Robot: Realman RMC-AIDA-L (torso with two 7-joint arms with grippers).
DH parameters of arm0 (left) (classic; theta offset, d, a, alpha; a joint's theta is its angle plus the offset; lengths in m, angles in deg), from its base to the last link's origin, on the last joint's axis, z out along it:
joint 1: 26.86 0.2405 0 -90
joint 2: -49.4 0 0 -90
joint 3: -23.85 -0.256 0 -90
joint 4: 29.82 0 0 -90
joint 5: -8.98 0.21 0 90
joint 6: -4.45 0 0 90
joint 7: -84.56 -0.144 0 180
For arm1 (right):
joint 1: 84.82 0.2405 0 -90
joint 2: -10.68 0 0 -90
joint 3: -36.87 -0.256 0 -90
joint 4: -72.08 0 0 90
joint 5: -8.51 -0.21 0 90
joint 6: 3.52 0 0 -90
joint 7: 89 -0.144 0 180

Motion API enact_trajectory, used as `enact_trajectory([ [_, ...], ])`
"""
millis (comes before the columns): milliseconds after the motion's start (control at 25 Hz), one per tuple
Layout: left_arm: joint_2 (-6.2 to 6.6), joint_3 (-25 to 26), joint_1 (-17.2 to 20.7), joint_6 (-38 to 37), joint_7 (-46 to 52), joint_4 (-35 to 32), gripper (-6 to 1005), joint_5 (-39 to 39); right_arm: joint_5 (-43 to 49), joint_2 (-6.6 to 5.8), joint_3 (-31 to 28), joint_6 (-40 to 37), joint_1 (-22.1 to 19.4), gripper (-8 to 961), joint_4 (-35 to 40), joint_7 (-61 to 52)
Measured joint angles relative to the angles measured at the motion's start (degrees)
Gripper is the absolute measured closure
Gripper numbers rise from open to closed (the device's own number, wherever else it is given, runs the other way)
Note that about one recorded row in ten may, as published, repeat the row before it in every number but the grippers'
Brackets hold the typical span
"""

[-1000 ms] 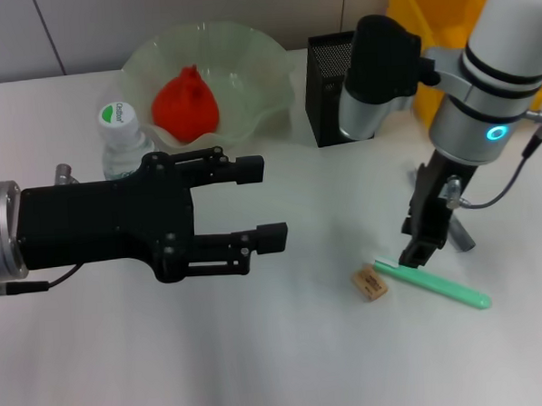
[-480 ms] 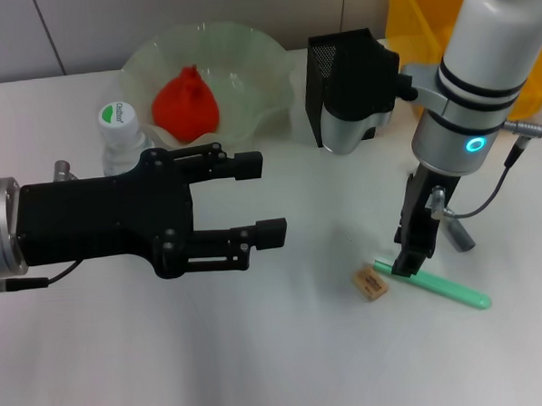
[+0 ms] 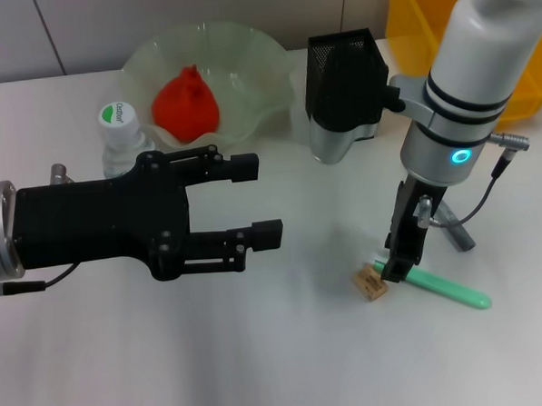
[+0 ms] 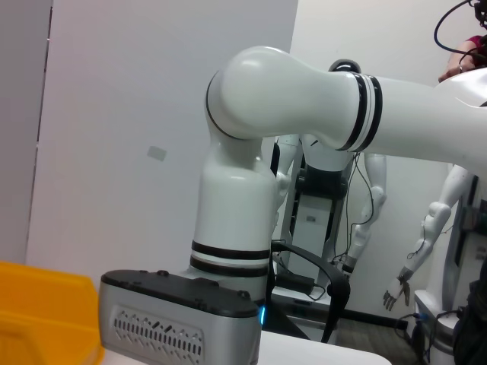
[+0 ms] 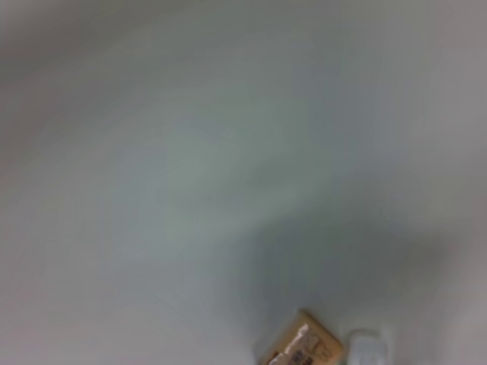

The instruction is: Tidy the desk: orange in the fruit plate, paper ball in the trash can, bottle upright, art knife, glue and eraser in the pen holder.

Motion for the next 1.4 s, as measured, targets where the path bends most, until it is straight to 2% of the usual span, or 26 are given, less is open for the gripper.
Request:
enact_trajectory([
  [1400, 0.00, 0.77, 0.17, 0.25, -0.14, 1.77, 221, 0.00, -0.54, 0.06, 2.62, 2.98, 0.18, 513, -2.93, -1.42],
])
